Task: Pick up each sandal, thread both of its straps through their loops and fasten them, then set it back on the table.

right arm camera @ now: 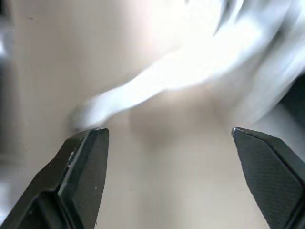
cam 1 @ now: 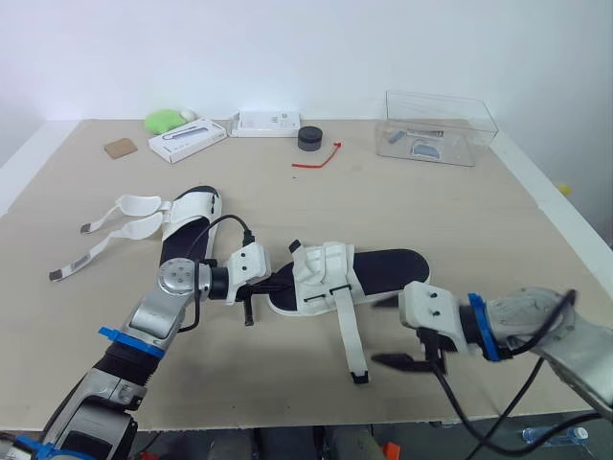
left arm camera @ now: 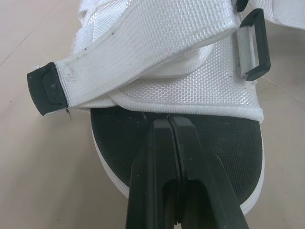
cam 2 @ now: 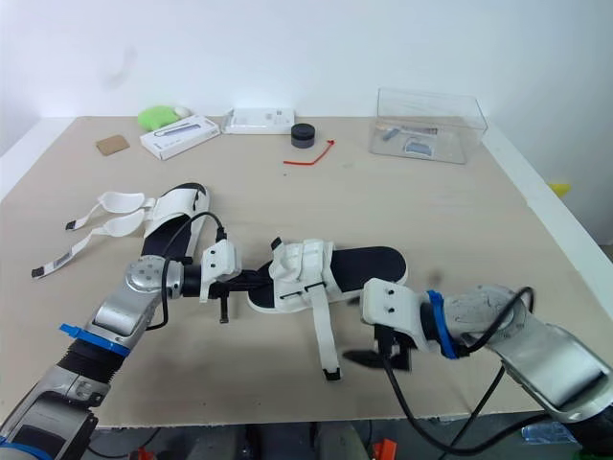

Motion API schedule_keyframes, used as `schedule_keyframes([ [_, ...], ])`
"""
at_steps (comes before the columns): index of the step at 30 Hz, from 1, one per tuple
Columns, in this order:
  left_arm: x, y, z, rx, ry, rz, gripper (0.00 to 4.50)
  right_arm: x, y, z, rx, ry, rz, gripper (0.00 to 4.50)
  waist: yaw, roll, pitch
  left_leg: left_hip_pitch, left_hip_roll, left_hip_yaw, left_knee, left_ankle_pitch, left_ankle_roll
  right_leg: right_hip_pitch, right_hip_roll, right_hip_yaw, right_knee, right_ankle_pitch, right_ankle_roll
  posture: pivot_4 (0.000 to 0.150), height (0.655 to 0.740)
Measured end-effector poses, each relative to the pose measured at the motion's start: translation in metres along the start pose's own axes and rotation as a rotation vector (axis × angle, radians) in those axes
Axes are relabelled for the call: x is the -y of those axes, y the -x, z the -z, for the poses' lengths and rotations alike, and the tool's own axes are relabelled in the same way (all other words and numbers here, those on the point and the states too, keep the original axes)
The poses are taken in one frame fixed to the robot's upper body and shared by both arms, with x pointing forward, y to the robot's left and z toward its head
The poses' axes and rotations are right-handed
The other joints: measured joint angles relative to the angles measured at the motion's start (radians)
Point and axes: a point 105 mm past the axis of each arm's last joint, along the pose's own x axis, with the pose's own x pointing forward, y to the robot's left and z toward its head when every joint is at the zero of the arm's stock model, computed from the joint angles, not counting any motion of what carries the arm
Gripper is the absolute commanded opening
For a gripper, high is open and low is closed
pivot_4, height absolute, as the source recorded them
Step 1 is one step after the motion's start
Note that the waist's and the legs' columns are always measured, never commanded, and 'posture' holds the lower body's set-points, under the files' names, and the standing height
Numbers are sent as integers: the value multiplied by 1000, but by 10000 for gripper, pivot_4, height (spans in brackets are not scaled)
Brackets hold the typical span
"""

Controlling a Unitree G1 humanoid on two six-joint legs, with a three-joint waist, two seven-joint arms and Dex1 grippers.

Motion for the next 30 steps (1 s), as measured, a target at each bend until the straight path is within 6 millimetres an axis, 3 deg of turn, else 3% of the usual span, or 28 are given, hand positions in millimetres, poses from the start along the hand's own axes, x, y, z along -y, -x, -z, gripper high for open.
schedule_keyframes([
  [4, 0, 0, 0, 2, 0, 1, 0, -10, -7, 2, 82, 349, 13, 44194, 0, 0, 0, 1, -1, 2, 0, 0, 0, 0, 0, 3, 1, 4, -5, 1500, 7400],
  [8, 0, 0, 0, -1, 4, -3, 0, -13, -10, -2, 151, 592, 34, 44194, 0, 0, 0, 4, -1, 6, 0, 0, 0, 1, 0, 6, 2, 4, -5, 1500, 7400],
  [18, -1, 1, 2, -8, 9, -10, 0, -8, -13, -18, 265, 752, 97, 44194, 0, 0, 0, 10, -1, 12, 0, 0, 1, 2, 0, 13, 5, 3, -6, 1500, 7400],
  [21, -1, 2, 2, -10, 9, -11, 0, -8, -15, -19, 267, 746, 86, 32516, 0, 0, 0, 11, -1, 12, 0, -1, 1, 2, 0, 13, 6, 3, -6, 1500, 7400],
  [27, -1, 4, 3, -12, 14, -17, 0, -3, -18, -19, 248, 774, 56, 1845, -1, 0, 0, 12, -1, 13, 0, -1, 1, 2, 1, 14, 8, 3, -7, 1500, 7400],
  [30, -1, 4, 2, -14, 18, -19, 0, -3, -20, -18, 236, 797, 30, 793, -1, 0, 0, 12, -1, 13, 0, -1, 1, 2, 1, 14, 9, 2, -8, 1500, 7400],
])
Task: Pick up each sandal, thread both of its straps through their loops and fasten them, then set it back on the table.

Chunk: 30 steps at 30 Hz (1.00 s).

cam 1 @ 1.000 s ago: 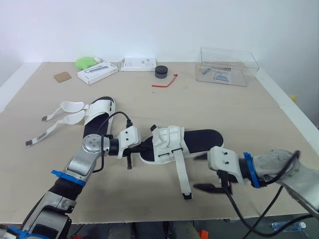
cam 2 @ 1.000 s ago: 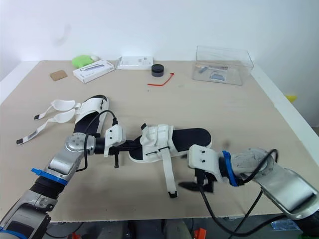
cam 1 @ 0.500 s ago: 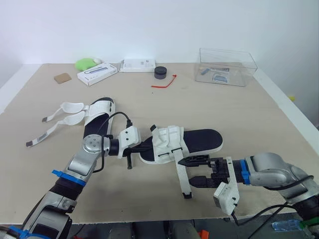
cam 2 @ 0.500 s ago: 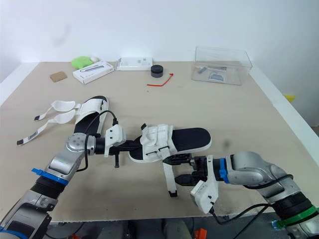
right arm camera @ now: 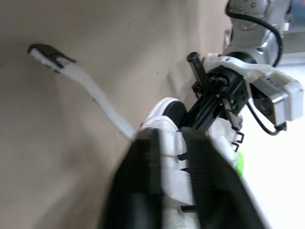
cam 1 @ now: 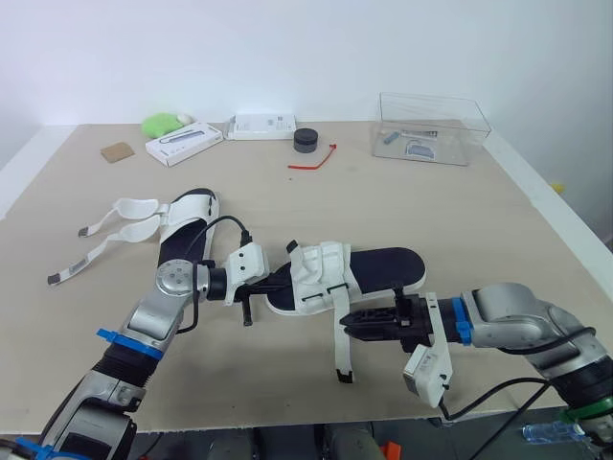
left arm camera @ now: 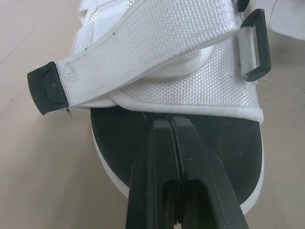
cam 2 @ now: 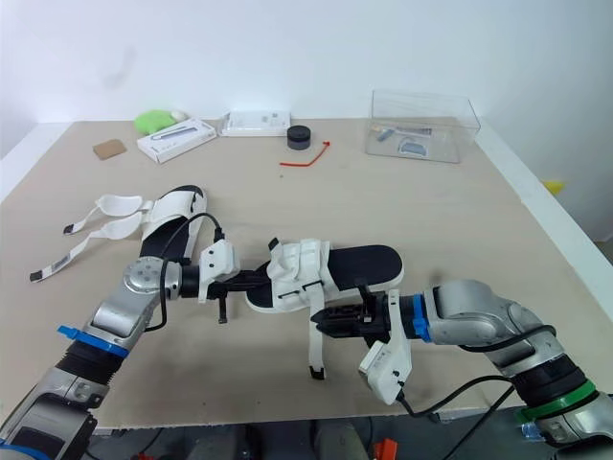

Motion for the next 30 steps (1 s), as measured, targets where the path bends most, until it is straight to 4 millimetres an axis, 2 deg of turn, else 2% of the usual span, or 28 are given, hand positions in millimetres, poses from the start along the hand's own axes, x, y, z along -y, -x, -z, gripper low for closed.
schedule_keyframes([
  [7, 0, 1, 1, -1, 5, -5, 0, -6, -2, 2, -10, -31, -49, 793, 0, 0, 0, 2, 0, 0, 0, 0, 0, 0, 0, 0, 3, -1, -1, 1500, 7400],
  [10, 0, 1, 1, -1, 6, -7, 0, -6, -2, 3, -17, -47, -49, 9013, 0, 0, 0, 2, 0, 0, 0, 0, 0, 0, 0, 0, 4, -1, -1, 1500, 7400],
  [13, 0, 1, 1, -1, 7, -7, 0, -7, 2, 2, -11, -25, -55, 22037, 0, 0, 0, 2, 0, 0, 0, 0, 0, 0, 0, 0, 4, -2, -1, 1500, 7400],
  [17, 0, 1, 1, -1, 7, -7, 0, -11, 13, 6, -26, -18, -78, 22037, 0, 0, 0, 2, 0, 1, 0, 0, 0, 0, 0, 1, 4, -2, -1, 1500, 7400],
  [22, 0, 1, 1, -1, 7, -7, 0, -12, 14, 3, -2, 6, -73, 22037, 0, 0, 0, 2, 0, 0, 0, 0, 0, 0, 0, 1, 4, -2, -1, 1500, 7400],
  [30, 0, 1, 1, -2, 13, -8, 0, -10, -2, 2, 13, 52, -45, 22037, 0, 0, 0, 2, 0, 1, 0, 0, 0, 0, 0, 1, 5, -2, -1, 1500, 7400],
])
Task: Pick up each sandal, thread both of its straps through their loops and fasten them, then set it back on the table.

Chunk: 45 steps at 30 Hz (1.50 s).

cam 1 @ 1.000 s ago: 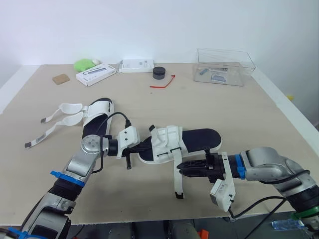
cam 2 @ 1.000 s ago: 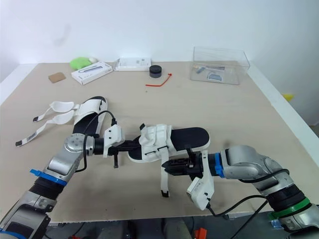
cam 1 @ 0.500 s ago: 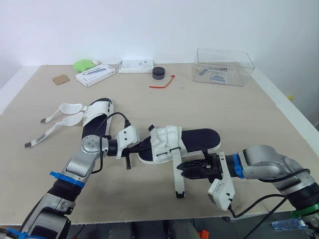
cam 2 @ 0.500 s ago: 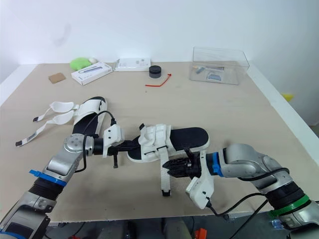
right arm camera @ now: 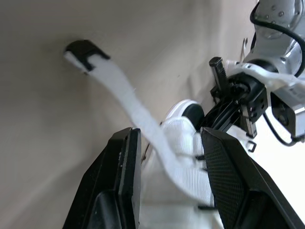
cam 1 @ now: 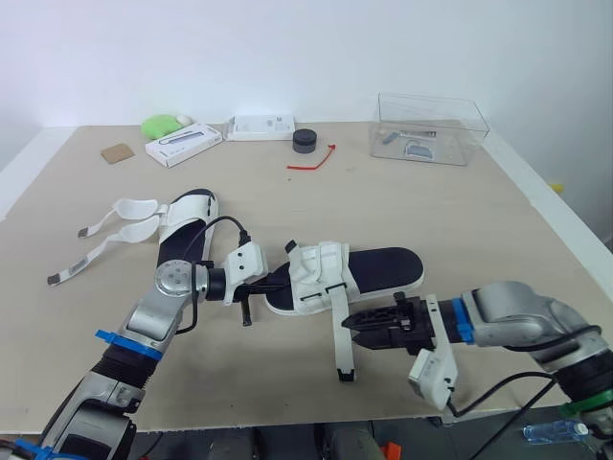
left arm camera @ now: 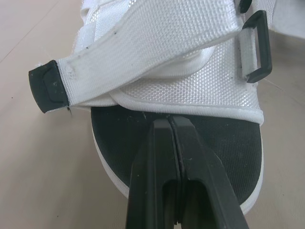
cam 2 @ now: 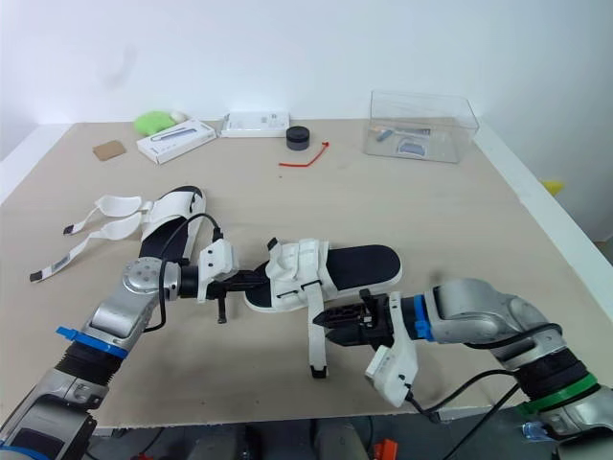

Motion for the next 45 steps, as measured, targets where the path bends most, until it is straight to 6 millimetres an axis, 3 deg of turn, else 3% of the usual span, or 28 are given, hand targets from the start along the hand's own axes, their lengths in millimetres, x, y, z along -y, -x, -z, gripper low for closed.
schedule_keyframes([
  [14, 0, 0, 0, -3, 8, -1, 0, -3, -7, 6, -5, 14, 1, 22037, 0, 0, 0, 1, 0, 1, 0, 0, 0, 0, 0, 1, 0, 0, -1, 1500, 7400],
  [19, 0, 0, 0, -2, 9, -2, 0, -5, -10, 6, 3, -21, 5, 783, 0, 0, 0, 1, 0, 1, 0, 0, 0, 0, 0, 1, 0, 0, -1, 1500, 7400],
  [23, -1, 0, 0, -1, 10, -5, 0, -2, -11, 8, -2, -88, 43, 298, 0, 0, 0, 1, 0, 1, 0, 0, 0, 0, 0, 1, 0, 0, -1, 1500, 7400],
  [28, -1, -1, 0, 3, 12, -11, 0, -3, -13, 8, 15, -382, 139, 298, 0, 0, 0, 1, 0, 1, 0, 0, 0, 0, 0, 2, 0, 0, 0, 1500, 7400],
  [33, -2, -1, 0, 2, 13, -14, 0, 11, -14, 12, 32, -654, 236, 298, 0, -1, 0, 1, 0, 1, 0, 0, 0, 1, 0, 1, 0, 1, 0, 1500, 7400],
  [37, -2, -1, 0, 5, 14, -14, 0, 38, -8, 31, 41, -1045, 461, 298, 1, -1, 0, 0, 1, 0, 0, 0, 0, 0, -1, 1, 0, 1, 0, 1500, 7400],
  [40, -2, -1, -1, 7, 14, -13, 0, 49, 0, 42, 33, -1208, 522, 298, 0, -1, 0, -1, 1, -1, 0, 0, 0, 0, -1, -1, 0, 1, 0, 1500, 7400],
  [45, -1, -1, -1, 9, 14, -12, 0, 46, 0, 54, 32, -1454, 556, 298, 0, -1, 0, -2, 1, -2, 0, 0, 0, -1, 0, -1, 0, 1, 0, 1500, 7400],
])
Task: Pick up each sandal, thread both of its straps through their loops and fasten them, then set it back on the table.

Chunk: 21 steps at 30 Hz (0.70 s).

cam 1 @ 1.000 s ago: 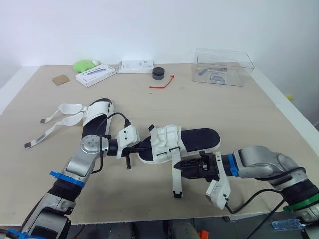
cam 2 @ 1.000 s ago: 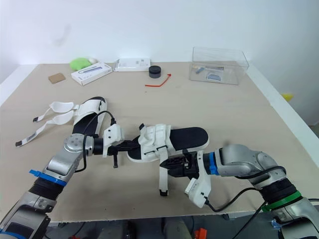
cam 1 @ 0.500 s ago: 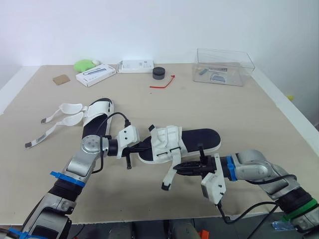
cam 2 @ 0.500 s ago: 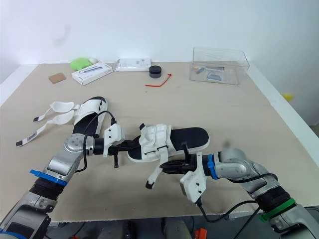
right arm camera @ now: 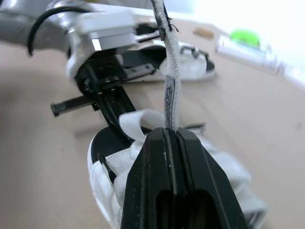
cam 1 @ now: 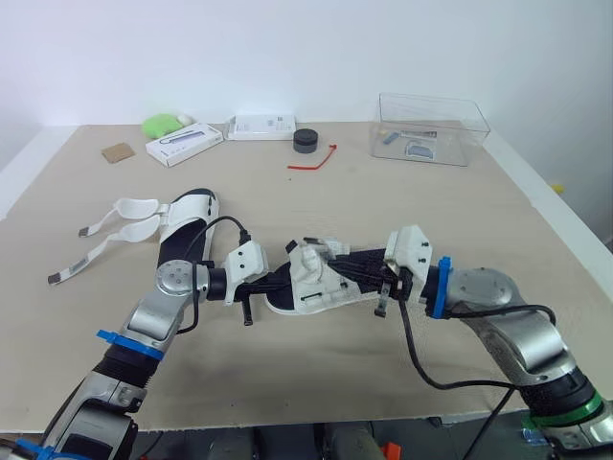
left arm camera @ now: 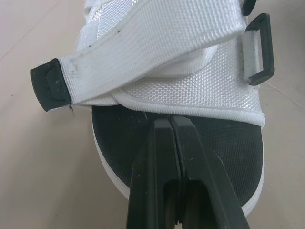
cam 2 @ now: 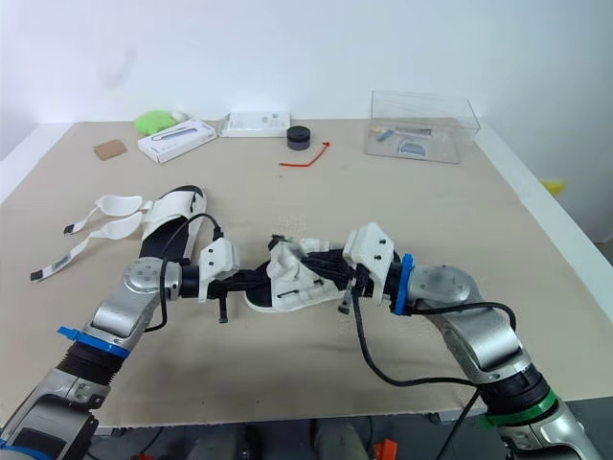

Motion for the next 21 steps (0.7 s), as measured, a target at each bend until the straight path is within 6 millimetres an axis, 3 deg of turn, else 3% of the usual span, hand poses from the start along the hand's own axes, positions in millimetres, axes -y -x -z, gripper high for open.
schedule_keyframes([
  [9, 0, 0, 0, 2, 1, -1, 0, 14, -5, 7, -109, -335, 28, 298, 0, 0, 0, -1, 0, -1, 0, 0, 0, -1, 0, 0, 0, 0, 0, 1500, 7400],
  [20, 2, 0, 0, 6, 1, -4, 0, 21, -5, 12, -192, -417, 49, 298, -1, 0, 0, -2, 0, -1, 0, 0, 0, -1, 0, -1, -1, 0, 1, 1500, 7400],
  [21, 2, 0, 0, 7, 1, -3, 0, 22, -5, 13, -200, -427, 52, 3456, -1, 0, 0, -2, 0, -1, 0, 0, 0, -1, 0, -1, -1, 0, 1, 1500, 7400],
])
